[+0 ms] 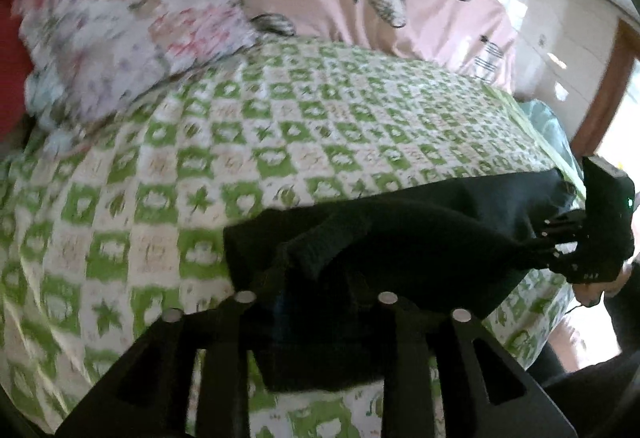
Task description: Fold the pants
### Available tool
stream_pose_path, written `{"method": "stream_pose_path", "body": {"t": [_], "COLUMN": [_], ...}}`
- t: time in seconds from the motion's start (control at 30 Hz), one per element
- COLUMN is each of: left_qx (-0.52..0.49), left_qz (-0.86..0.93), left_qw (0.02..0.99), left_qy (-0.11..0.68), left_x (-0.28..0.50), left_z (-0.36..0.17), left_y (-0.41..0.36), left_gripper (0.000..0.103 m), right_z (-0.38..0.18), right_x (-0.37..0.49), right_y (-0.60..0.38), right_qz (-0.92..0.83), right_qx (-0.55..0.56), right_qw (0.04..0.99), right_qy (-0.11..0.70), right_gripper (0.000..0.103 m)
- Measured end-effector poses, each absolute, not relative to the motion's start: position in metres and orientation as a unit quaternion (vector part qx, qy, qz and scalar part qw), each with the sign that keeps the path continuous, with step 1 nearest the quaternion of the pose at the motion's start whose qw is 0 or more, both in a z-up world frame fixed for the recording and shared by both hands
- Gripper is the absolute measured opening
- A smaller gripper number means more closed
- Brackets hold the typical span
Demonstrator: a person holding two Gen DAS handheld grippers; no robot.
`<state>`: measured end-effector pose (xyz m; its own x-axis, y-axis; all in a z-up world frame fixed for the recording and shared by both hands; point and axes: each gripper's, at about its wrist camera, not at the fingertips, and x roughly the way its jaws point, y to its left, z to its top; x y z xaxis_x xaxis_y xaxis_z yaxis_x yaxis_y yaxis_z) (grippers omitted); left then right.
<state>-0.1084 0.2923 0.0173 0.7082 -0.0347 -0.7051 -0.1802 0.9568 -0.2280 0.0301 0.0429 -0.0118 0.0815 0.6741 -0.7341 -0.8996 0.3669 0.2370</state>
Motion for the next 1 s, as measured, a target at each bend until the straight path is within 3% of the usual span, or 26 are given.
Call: {"method": "stream_pose_path", "body": {"t": [0.07, 0.13, 0.2, 0.23, 0.27, 0.5, 0.8, 1.0], "left_qx": [-0.158, -0.174, -0.199, -0.21, -0.217, -0.276, -0.344, -0.329], "left_qz": [0.053, 0.068, 0.077, 0.078, 0.079, 0.106, 0.176, 0.226], "left_qw": [0.909, 0.903, 0.898, 0.896, 0.894, 0.875, 0.841, 0.829], "left_qy": [0.383, 0.386, 0.384, 0.384, 0.383, 0.383, 0.379, 0.391], "left_x": [-0.116, -0.121, -0.128, -0.131, -0.134, -0.15, -0.145, -0.134], "left_z": [0.016, 0.015, 0.015, 0.015, 0.016, 0.024, 0.034, 0.029], "left_y": [0.293, 0.295, 0.296, 0.295, 0.295, 0.289, 0.291, 0.298], "left_gripper": [0.035, 0.05, 0.055, 0.055, 0.056, 0.07, 0.072, 0.072], "right_z": [-0.012, -0.012, -0.011, -0.01, -0.009, -0.006, -0.002, 0.006], "right_x": [0.029, 0.029, 0.027, 0.026, 0.024, 0.019, 0.05, 0.099], "right_y": [0.041, 0.04, 0.039, 0.038, 0.038, 0.039, 0.029, 0.022], "right_qz": [0.546, 0.548, 0.556, 0.56, 0.562, 0.571, 0.547, 0.511], "right_qx": [-0.137, -0.13, -0.12, -0.116, -0.116, -0.114, -0.062, 0.006], "right_qw": [0.721, 0.718, 0.712, 0.711, 0.711, 0.708, 0.724, 0.742], "right_qy": [0.405, 0.408, 0.41, 0.409, 0.407, 0.401, 0.416, 0.433], "right_gripper": [0.017, 0.023, 0.037, 0.049, 0.052, 0.052, 0.052, 0.052]}}
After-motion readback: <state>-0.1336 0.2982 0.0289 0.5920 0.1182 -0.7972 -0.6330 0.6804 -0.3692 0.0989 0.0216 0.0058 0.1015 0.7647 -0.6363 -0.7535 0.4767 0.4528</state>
